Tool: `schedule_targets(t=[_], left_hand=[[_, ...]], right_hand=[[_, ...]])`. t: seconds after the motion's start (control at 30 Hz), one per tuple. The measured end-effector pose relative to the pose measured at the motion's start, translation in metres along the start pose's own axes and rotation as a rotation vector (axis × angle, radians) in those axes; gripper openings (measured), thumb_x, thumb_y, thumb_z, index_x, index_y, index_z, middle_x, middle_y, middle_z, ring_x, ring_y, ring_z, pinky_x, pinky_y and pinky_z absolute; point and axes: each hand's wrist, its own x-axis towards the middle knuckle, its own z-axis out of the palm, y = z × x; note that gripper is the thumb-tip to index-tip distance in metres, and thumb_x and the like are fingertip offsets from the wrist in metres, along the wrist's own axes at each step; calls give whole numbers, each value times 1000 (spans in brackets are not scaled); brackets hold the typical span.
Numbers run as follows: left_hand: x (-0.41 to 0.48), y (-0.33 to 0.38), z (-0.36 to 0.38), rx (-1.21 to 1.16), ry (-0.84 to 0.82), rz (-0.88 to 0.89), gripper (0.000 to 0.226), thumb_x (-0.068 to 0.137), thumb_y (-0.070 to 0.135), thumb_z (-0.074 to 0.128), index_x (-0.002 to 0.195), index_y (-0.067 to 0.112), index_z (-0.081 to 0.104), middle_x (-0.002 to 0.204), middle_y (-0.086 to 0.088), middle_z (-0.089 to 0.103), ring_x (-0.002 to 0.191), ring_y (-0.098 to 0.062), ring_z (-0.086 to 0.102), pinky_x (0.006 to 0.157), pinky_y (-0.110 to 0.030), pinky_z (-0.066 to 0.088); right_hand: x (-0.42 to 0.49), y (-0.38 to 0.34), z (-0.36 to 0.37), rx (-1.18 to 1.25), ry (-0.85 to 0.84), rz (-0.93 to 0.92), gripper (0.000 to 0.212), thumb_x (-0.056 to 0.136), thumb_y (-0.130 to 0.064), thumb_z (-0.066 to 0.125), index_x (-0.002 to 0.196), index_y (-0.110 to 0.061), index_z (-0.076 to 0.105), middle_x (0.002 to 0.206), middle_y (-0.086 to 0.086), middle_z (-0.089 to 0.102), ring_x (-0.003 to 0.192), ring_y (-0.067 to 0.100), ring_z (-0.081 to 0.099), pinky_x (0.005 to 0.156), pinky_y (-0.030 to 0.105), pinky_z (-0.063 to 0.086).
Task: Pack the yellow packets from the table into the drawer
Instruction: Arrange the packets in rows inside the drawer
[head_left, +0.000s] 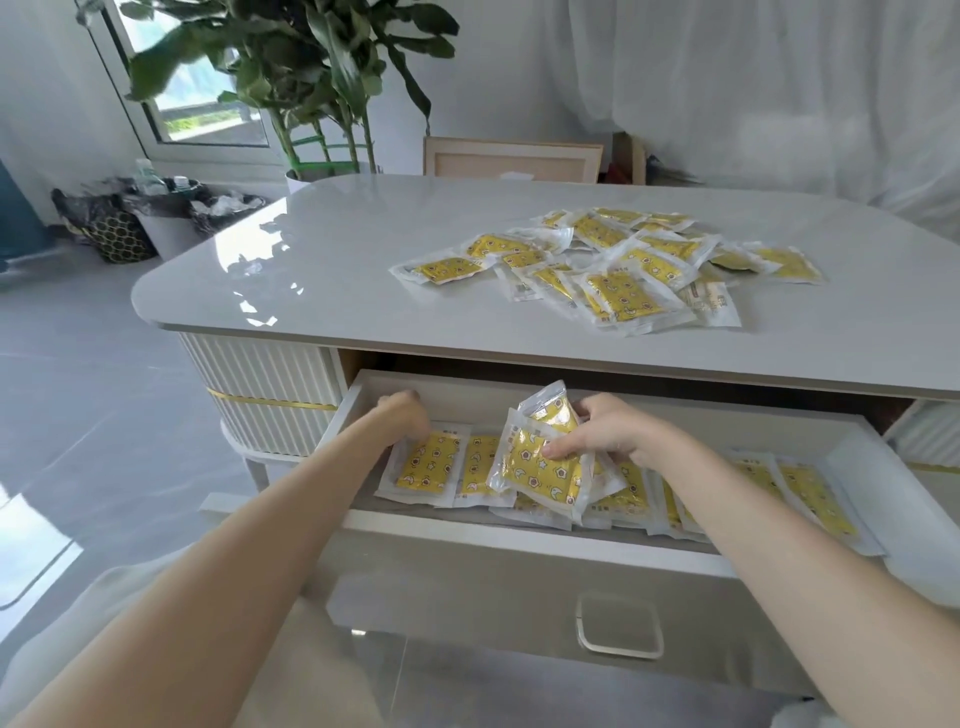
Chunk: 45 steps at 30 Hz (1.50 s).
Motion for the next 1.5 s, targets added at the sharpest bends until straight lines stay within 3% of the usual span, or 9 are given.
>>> schedule_targets(t=[0.3,0.4,0.53,0.7,0.83,0.97,1.07,1.17,1.5], left_hand=[[-11,5,0,-76,-11,52,37,94,13,43,129,2,43,130,-17,47,116,-27,52,93,-31,46],[-23,14,-6,-441,-246,126,34,98,31,47,119,7,57,102,-5,63,90,-18,61,84,-29,50],[-39,31,-4,-645,-459,179,64,89,55,50,133,8,48,127,-5,60,111,-22,60,94,-34,51],[-34,26,5,-856,-555,101,64,85,41,65,135,7,43,118,-9,65,90,-23,63,91,-33,53],[-40,29,10,-1073,-514,87,41,85,24,69,120,6,59,92,-2,70,86,-17,66,91,-32,52],[-43,29,11,-1099,-499,67,37,87,15,66,120,1,58,96,-8,68,83,-19,67,89,-32,53],[-40,19,1,-1077,-392,56,40,88,11,63,124,-5,54,95,-14,68,76,-22,69,90,-36,53],[-32,1,-12,-962,-264,0,48,92,9,58,135,-3,42,129,-21,56,111,-31,61,98,-41,49],[0,-36,-3,-222,87,-69,44,94,1,44,137,-1,36,132,-20,49,114,-32,57,94,-36,51]], right_hand=[[-2,8,0,125,51,31,45,72,-14,83,108,-9,57,102,2,64,86,14,61,57,24,44],[1,11,1,227,69,44,49,66,-18,87,102,-10,55,100,3,65,87,15,62,76,30,53],[0,11,2,377,83,61,59,66,-16,87,108,-7,47,104,9,62,102,26,63,91,45,54],[-8,7,1,550,94,53,93,64,-8,87,137,0,31,117,18,62,104,32,65,89,52,53],[-11,6,3,624,77,47,59,62,-6,88,103,-3,46,107,17,67,103,32,66,90,52,53],[-4,8,8,644,49,-3,90,43,-19,97,120,0,53,107,17,70,96,30,70,86,50,56],[-4,8,4,690,83,-2,59,64,-14,87,114,-1,56,100,16,70,84,27,69,78,44,57],[1,12,2,709,128,-1,40,72,-12,82,98,-6,52,98,15,67,76,24,65,67,39,55],[14,15,12,396,59,-3,67,62,-12,90,117,-1,53,108,16,68,92,29,70,79,43,59]])
